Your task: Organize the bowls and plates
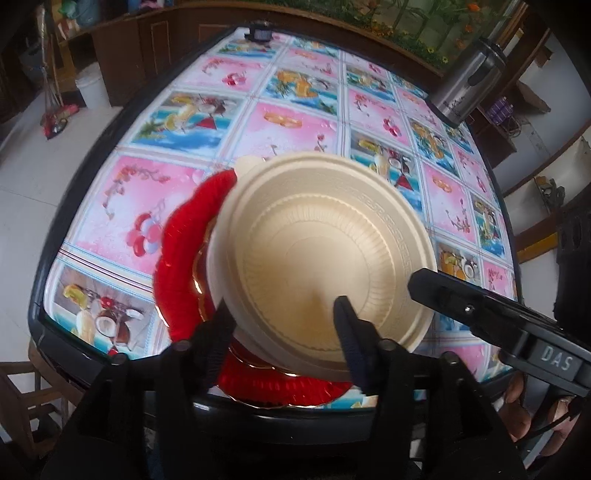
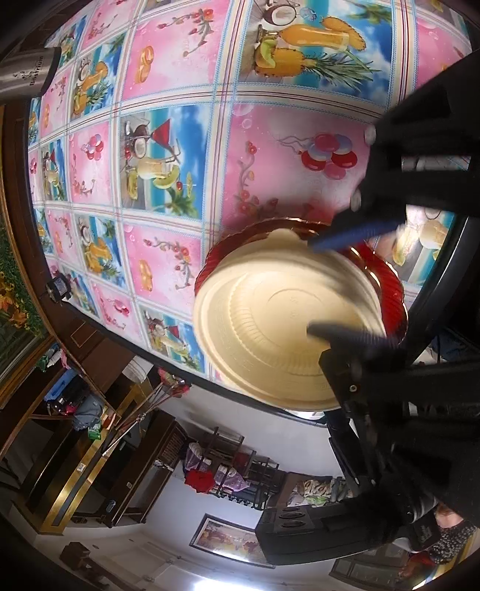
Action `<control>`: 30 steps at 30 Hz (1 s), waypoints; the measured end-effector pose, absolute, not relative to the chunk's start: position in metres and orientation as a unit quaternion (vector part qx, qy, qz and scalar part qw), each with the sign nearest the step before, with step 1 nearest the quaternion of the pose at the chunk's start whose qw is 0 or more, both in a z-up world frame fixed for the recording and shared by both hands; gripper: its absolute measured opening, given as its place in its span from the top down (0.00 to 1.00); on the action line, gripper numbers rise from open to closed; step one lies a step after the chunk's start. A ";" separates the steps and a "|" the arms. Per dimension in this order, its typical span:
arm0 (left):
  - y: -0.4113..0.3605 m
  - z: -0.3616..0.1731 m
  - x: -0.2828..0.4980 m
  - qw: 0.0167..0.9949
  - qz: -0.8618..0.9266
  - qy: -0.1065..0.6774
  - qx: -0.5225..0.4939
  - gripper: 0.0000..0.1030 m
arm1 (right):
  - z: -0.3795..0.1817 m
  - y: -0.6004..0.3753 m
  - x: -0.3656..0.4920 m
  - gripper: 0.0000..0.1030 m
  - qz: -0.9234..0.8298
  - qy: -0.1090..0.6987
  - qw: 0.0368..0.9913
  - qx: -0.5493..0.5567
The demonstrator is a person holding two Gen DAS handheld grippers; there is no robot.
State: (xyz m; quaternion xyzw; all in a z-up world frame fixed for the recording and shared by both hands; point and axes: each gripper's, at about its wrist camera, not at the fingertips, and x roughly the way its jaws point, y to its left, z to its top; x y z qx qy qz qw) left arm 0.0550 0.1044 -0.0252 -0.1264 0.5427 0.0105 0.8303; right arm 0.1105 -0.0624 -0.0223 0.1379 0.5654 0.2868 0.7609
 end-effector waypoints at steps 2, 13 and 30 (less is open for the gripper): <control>0.105 -0.019 0.051 0.842 0.018 0.526 -0.121 0.43 | -0.017 -0.062 0.109 0.47 0.286 0.553 0.771 0.133; 0.086 0.007 -0.010 0.919 0.062 0.385 -0.060 0.19 | 0.025 -0.075 0.059 0.02 0.293 0.424 0.855 0.063; 0.053 -0.010 -0.042 0.922 0.048 0.383 -0.032 0.00 | 0.014 -0.125 0.004 0.00 0.264 0.367 0.892 -0.019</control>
